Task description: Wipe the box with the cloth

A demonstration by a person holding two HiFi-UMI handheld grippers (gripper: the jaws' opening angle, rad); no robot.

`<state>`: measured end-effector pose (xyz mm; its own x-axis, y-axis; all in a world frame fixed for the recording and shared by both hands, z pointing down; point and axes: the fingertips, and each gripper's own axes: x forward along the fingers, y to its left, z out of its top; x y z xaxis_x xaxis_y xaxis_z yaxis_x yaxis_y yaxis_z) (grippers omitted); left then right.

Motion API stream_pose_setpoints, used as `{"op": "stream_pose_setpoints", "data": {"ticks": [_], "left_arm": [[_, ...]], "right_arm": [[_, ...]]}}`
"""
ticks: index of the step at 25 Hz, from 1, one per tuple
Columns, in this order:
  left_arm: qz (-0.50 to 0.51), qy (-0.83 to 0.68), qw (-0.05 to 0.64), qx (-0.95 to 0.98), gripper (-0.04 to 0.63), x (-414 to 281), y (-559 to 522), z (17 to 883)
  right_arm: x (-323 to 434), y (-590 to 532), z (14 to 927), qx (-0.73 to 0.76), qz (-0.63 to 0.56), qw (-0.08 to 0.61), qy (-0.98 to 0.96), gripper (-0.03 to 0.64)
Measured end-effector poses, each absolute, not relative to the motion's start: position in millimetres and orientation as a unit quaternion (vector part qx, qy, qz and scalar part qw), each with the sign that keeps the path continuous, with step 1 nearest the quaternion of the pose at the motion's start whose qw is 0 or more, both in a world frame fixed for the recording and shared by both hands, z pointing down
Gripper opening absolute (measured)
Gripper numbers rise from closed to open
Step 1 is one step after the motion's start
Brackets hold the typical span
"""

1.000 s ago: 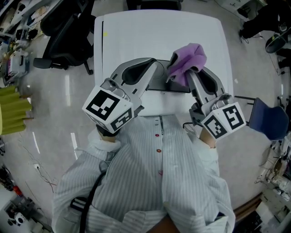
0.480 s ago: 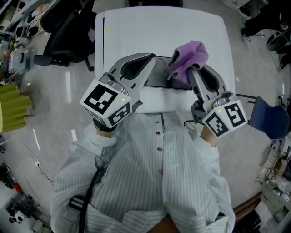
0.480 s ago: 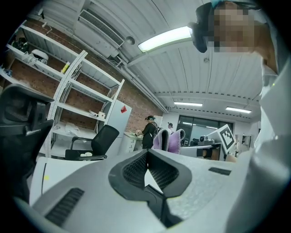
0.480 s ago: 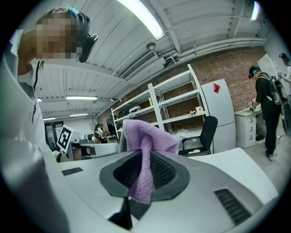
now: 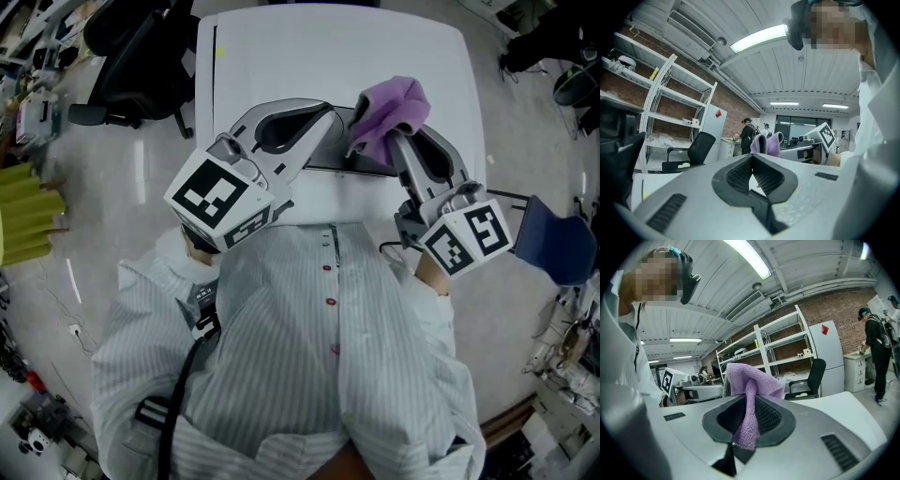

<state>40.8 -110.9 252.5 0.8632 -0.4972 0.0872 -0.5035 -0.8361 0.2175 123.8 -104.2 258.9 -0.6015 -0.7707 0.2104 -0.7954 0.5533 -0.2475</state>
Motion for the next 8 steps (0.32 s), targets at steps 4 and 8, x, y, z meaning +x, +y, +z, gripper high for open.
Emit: {"op": "stream_pose_setpoints", "data": {"ticks": [4,8], "left_arm": [[0.024,-0.249,0.109,0.962,0.008,40.5,-111.5,258.0],[0.025,-0.242,0.101,0.965,0.008,41.6,-115.9,259.5]], "right_arm": [[123.6,-105.0,262.2,0.449,0.16,0.037,-0.878,0.055],[126.0,-106.2,262.5,0.456,0.155,0.038,-0.876,0.055]]}}
